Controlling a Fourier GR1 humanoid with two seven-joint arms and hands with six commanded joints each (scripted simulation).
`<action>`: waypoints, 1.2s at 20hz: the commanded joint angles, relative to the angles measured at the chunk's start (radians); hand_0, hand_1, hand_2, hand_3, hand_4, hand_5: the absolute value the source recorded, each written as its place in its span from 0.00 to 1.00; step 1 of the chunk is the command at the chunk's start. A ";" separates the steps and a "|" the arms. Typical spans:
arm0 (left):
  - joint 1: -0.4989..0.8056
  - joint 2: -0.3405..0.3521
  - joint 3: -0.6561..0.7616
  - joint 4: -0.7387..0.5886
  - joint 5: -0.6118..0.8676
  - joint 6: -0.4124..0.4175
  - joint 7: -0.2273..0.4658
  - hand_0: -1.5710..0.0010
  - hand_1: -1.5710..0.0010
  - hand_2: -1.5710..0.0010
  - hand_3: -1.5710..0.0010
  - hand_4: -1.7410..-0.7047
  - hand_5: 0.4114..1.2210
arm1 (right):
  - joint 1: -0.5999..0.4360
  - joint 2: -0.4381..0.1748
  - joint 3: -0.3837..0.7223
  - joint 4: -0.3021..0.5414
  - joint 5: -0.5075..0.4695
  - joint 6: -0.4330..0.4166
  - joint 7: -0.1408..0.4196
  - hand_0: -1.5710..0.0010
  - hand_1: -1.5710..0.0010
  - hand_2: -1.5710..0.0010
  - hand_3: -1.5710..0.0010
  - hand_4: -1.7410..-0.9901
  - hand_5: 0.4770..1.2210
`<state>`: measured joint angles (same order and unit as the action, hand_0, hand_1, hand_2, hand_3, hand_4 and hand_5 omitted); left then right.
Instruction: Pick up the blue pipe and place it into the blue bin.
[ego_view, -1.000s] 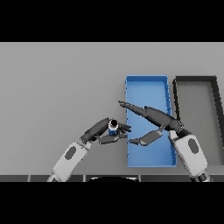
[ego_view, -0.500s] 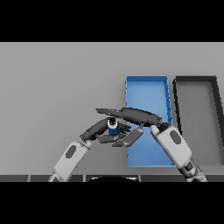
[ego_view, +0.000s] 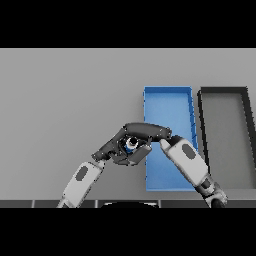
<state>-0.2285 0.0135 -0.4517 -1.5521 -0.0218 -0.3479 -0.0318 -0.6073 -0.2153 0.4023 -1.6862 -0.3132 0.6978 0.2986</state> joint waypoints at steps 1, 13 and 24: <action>-0.002 -0.005 0.006 -0.003 0.012 -0.005 0.010 0.00 0.00 0.01 0.19 0.06 1.00 | 0.003 0.016 -0.002 0.005 -0.019 -0.016 0.002 0.25 0.24 0.24 0.34 0.30 0.26; 0.001 -0.011 0.016 -0.002 -0.023 0.007 -0.044 0.00 0.00 0.00 0.09 0.01 1.00 | 0.083 0.089 -0.025 -0.035 -0.041 -0.012 0.028 0.02 0.02 0.02 0.02 0.33 0.95; -0.018 0.027 0.028 0.011 -0.056 -0.067 0.048 0.87 0.88 0.89 0.91 0.68 0.54 | 0.097 0.176 -0.086 -0.052 0.029 0.009 0.060 0.00 0.00 0.00 0.00 0.32 1.00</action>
<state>-0.2462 0.0411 -0.4229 -1.5412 -0.0783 -0.4140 0.0173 -0.5095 -0.0390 0.3161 -1.7377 -0.2838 0.7077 0.3564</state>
